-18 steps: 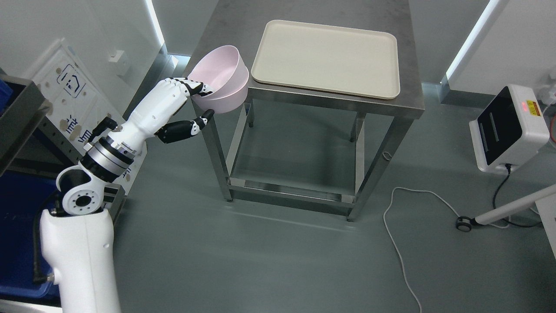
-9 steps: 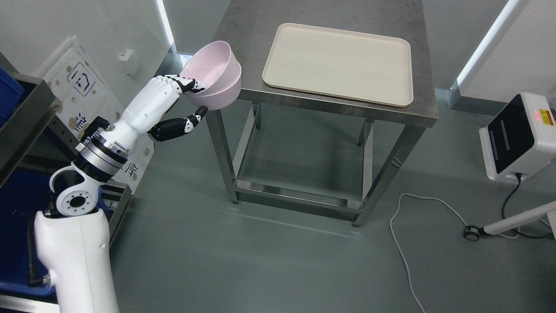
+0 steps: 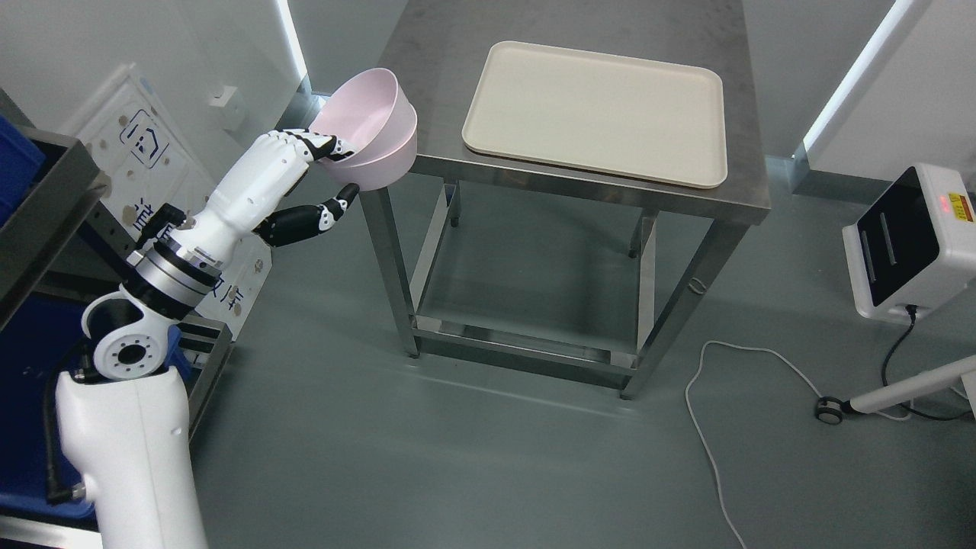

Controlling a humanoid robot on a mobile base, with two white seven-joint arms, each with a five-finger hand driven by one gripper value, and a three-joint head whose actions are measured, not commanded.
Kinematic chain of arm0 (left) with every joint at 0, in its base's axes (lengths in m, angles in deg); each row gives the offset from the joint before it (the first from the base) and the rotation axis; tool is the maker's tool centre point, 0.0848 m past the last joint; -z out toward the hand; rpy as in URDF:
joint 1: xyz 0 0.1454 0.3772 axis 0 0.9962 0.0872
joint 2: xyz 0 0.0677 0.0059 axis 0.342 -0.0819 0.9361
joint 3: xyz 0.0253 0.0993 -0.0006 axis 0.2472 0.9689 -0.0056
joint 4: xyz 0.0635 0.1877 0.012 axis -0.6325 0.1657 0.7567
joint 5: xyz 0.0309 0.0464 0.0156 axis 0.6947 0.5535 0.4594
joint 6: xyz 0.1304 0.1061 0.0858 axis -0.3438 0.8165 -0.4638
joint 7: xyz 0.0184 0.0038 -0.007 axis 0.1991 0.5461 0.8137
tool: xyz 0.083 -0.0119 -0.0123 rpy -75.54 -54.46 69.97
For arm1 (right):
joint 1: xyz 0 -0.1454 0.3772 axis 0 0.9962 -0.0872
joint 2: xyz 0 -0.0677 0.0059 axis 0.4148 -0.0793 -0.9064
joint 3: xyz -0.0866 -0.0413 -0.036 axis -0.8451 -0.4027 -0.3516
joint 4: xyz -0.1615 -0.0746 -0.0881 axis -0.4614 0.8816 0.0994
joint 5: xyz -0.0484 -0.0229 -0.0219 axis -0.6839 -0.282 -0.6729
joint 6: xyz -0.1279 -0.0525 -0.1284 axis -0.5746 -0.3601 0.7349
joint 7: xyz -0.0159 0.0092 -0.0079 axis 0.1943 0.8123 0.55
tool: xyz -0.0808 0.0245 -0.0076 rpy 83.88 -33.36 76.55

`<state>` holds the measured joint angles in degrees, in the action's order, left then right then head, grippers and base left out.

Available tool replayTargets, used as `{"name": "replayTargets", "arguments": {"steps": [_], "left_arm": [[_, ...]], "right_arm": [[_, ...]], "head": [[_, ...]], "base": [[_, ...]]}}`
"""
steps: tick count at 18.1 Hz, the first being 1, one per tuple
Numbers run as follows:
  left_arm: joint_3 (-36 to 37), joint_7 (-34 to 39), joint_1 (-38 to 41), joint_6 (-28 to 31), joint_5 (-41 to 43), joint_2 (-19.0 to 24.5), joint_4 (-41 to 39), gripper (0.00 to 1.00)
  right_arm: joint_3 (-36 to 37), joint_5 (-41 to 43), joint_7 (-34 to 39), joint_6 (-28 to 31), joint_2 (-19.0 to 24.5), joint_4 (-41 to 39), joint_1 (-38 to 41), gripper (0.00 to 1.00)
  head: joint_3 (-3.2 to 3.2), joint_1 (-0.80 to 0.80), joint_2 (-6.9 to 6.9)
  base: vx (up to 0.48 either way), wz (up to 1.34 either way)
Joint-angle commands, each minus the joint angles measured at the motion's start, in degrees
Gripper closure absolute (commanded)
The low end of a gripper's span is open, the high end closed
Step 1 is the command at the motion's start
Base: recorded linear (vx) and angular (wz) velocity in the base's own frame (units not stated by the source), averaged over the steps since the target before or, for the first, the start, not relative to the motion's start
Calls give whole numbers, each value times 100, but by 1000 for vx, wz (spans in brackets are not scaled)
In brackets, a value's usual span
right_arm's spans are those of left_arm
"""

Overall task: Stack pink IKEA bowls on left shelf middle
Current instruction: 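Carry the stacked bowls in the left hand while turning toward the blue-bin shelf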

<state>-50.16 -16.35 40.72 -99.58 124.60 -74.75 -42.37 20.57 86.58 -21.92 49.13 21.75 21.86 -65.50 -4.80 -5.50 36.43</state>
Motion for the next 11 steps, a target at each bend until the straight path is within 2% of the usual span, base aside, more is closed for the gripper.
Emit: {"name": "replayTargets", "arguments": {"steps": [1,11], "left_arm": [[-40,2,-7,5,-7,100,-13,97],[-119,2,-7,5,-43,100,-13,97]], "right_arm": [[70,223,3,-5,-100,-193,167,0],[62,223,3,-13,-100,-193,167,0]], "head": [[0,0,0],[0,0,0]], "base": [[0,0],[-4,-12]]}}
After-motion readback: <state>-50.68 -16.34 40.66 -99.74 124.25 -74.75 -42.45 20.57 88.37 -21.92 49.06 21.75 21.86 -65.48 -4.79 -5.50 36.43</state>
